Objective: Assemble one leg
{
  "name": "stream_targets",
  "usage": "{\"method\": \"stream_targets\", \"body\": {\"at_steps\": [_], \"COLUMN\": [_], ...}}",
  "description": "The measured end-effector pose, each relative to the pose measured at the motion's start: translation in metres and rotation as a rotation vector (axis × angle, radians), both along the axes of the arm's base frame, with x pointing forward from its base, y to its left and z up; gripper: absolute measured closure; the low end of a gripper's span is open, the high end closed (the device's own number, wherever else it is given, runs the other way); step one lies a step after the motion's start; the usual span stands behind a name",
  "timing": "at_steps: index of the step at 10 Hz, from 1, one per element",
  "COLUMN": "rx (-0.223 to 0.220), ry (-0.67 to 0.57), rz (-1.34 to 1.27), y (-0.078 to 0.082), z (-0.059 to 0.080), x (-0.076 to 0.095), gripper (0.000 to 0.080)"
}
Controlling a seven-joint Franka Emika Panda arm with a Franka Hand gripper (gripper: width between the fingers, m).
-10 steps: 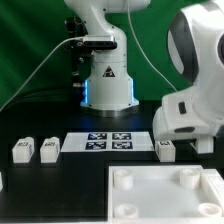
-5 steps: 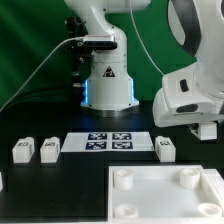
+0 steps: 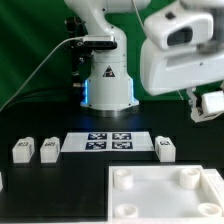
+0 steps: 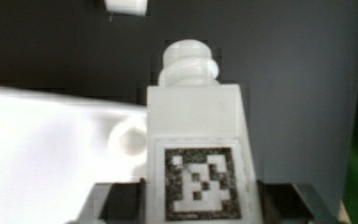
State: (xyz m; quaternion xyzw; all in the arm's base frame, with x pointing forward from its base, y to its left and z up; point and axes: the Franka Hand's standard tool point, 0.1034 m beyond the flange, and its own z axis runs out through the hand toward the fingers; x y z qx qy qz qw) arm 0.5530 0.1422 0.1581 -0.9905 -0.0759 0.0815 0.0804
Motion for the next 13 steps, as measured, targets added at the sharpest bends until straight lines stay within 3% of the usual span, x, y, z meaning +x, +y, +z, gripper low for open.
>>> {"method": "stream_targets", "body": {"at_steps": [2,4,6,7,8,9,10,11,13], "rx": [-0.003,0.008,0.003,0.007,0.011,0.008,0.008,0.008,0.009], "ry": [-0.207,-0.385,-0.666,-0.771,-0.902,-0.862,-0.814,-0.842,-0.830], "rz": [-0.032,-0.038,0.002,0.008,-0.012,-0.013,-0.003,-0.007,-0.006], "y": [-0.006,-0.011,-0.037,-0.036,-0.037,-0.040,-0.038,-0.039,-0.038], "z": [-0.007,-0.008,0.006,0.011,0.011,-0.010,-0.010,-0.002,-0.009], "x": [-0.008,0.002,0.055,0.071,0.073,0.063,0.064,0.068,0.065], "gripper": [0.0507,0.0507,0.0506,0.0506,0.0506,0.0506,0.0506,0.0506,0.0506]}}
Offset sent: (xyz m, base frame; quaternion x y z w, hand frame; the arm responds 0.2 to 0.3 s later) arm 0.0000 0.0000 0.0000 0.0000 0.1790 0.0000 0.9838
